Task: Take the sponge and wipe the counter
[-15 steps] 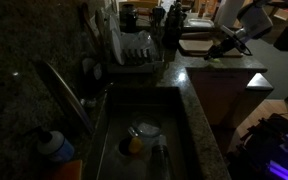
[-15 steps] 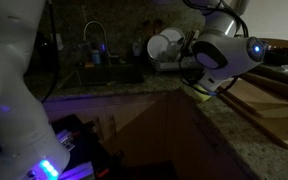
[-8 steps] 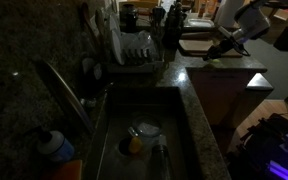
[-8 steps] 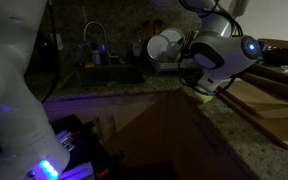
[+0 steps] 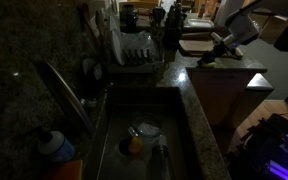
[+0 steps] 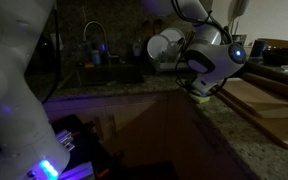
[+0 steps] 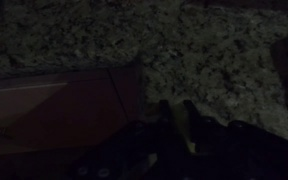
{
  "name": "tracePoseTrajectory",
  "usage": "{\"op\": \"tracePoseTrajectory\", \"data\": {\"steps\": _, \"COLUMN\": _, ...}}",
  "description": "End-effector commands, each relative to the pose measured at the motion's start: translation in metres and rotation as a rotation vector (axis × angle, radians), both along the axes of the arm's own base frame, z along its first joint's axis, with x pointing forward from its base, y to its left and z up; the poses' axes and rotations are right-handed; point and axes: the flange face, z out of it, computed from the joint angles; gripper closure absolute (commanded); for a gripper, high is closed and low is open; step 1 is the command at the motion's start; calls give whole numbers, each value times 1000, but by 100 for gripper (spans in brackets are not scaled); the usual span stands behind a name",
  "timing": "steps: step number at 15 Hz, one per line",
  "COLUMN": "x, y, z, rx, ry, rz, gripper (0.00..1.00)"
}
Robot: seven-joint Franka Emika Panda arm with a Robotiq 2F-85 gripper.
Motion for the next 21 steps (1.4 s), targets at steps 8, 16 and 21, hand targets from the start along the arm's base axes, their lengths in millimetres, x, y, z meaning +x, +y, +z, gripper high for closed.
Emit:
{"op": "tracePoseTrajectory", "data": {"steps": 8, "x": 51, "y": 21, "z": 84, "rx": 41, "ry": -203, "rz": 44, "gripper": 95}}
{"op": "tracePoseTrajectory", "data": {"steps": 16, "x": 41, "y": 42, "z": 57, "rx": 197, "ry": -113, "rz": 195, "gripper": 95}}
{"op": "tracePoseTrajectory", "data": {"steps": 21, "x": 37, "y": 45, "z": 18, "rx": 170, "ry": -13, "rz": 181, "gripper": 95}}
